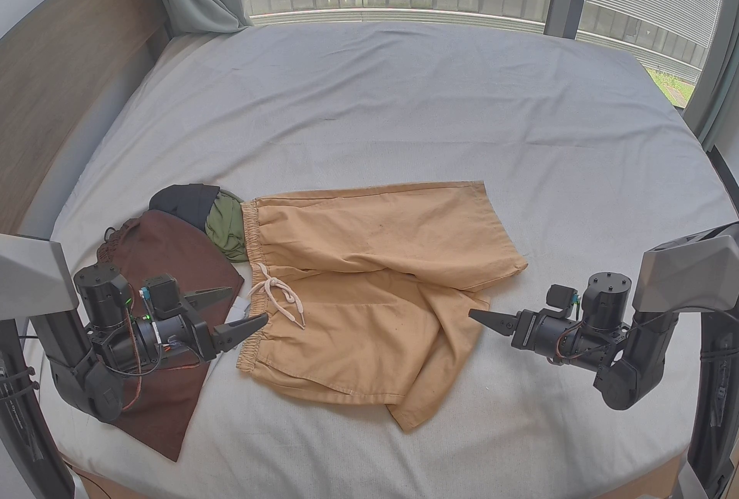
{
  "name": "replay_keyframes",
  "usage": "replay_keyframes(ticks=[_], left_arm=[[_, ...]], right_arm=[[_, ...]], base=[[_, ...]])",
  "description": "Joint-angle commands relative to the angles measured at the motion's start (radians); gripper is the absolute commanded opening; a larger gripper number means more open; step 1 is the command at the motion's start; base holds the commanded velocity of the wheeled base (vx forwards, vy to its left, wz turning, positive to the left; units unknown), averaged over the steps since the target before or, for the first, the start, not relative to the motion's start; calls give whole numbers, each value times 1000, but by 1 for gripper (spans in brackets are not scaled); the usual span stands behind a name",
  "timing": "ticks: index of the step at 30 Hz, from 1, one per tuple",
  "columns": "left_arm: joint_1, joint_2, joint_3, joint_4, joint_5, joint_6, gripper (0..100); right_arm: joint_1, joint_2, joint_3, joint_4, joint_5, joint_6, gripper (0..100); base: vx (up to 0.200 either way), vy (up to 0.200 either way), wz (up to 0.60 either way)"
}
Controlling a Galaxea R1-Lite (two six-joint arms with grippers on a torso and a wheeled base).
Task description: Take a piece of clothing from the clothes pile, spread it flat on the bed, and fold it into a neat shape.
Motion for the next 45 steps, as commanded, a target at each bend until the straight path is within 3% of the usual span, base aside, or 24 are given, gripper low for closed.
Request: replay_keyframes(ticks=[1,18,19,45], left_arm=[[0,5,-2,0,0,-1,100],[0,2,-2,0,0,0,100],[0,2,-2,0,0,0,100],[-1,7,3,0,-2,0,100]], right_arm=[[0,61,-14,-1,-1,1,100],[29,161,-80,-2,-35,29,100],[34,161,-83,-2,-35,35,0],[41,-11,2,1,-30,32,0]], base=[[0,0,0],[0,0,0],[0,0,0],[0,0,0]])
